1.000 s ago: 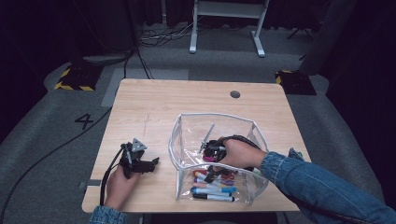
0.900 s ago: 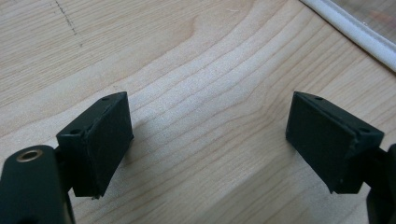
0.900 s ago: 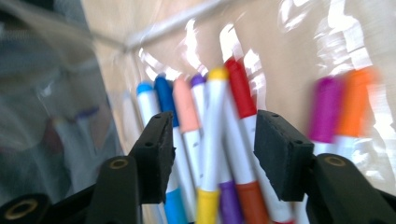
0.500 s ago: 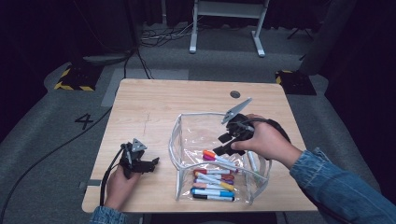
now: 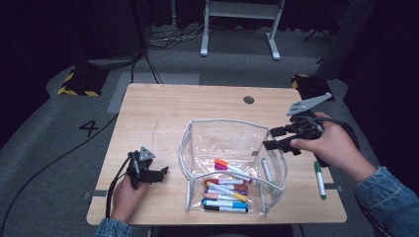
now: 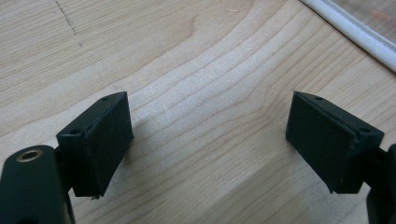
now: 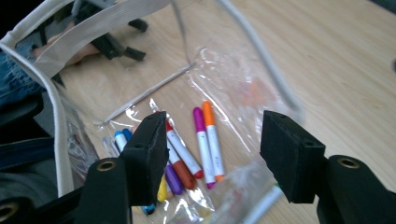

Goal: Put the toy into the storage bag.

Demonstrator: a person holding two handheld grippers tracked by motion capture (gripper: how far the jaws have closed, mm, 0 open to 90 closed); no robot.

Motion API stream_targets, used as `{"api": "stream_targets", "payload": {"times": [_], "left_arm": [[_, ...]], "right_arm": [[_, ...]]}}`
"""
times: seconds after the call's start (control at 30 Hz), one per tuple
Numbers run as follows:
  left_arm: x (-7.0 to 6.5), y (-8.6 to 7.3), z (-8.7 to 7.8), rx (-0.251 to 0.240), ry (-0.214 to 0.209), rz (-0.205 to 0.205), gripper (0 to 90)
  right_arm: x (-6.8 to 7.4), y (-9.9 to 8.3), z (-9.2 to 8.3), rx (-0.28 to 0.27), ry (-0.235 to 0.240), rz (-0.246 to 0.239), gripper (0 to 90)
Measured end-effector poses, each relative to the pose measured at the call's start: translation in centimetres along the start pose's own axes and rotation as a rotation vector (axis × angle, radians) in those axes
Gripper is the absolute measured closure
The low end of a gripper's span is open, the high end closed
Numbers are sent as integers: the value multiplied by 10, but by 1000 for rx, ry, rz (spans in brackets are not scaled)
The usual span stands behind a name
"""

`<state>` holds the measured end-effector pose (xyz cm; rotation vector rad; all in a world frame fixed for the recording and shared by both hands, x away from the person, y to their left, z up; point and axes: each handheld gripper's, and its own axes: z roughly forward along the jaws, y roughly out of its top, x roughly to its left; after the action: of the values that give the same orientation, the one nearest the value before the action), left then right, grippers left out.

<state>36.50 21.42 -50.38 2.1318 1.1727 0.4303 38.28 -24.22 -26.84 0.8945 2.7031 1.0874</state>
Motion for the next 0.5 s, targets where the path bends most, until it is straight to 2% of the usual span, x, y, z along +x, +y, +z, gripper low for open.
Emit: {"api": "stream_targets", "payload": {"times": [0.13,0.27,0.37,0.5], "left_arm": [[0,0,0,2,0,-1,148],[0,0,0,0,-1,-4,148],[0,0,0,0,-1,-4,148],[0,0,0,0,-1,-4,148]], "right_arm": [[-16,-14,-21,-30,-52,51,420],[-32,-29,-33,-59,-97,108,424],[-46,-41,-34,-87,-97,167,425],[-62,-60,-22,-85,-121,199,426]]}}
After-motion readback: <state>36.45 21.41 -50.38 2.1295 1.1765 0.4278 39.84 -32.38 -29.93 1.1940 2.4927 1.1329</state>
